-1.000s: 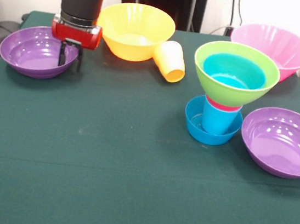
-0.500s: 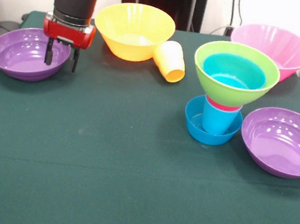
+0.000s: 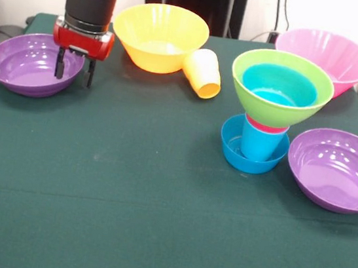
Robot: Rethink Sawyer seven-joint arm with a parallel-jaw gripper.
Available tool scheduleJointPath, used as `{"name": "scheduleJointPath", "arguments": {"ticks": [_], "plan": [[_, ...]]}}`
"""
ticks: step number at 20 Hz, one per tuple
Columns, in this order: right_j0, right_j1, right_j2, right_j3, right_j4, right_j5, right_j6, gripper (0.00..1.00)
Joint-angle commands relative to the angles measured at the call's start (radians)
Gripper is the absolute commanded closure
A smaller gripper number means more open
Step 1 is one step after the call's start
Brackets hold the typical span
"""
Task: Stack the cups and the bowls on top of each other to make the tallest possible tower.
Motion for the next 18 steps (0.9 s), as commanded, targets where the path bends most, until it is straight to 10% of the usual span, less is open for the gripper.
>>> {"name": "scheduleJointPath", "arguments": {"ticks": [1, 14, 15, 18], "plan": [[0.047, -0.010, 0.070, -0.005, 0.019, 0.110, 0.023, 0.00], [0.088, -0.110, 0.063, 0.052, 0.071, 0.170, 0.035, 0.00], [0.089, -0.111, 0.061, 0.053, 0.070, 0.171, 0.037, 1.00], [0.092, -0.113, 0.057, 0.053, 0.069, 0.174, 0.036, 1.00]]}}
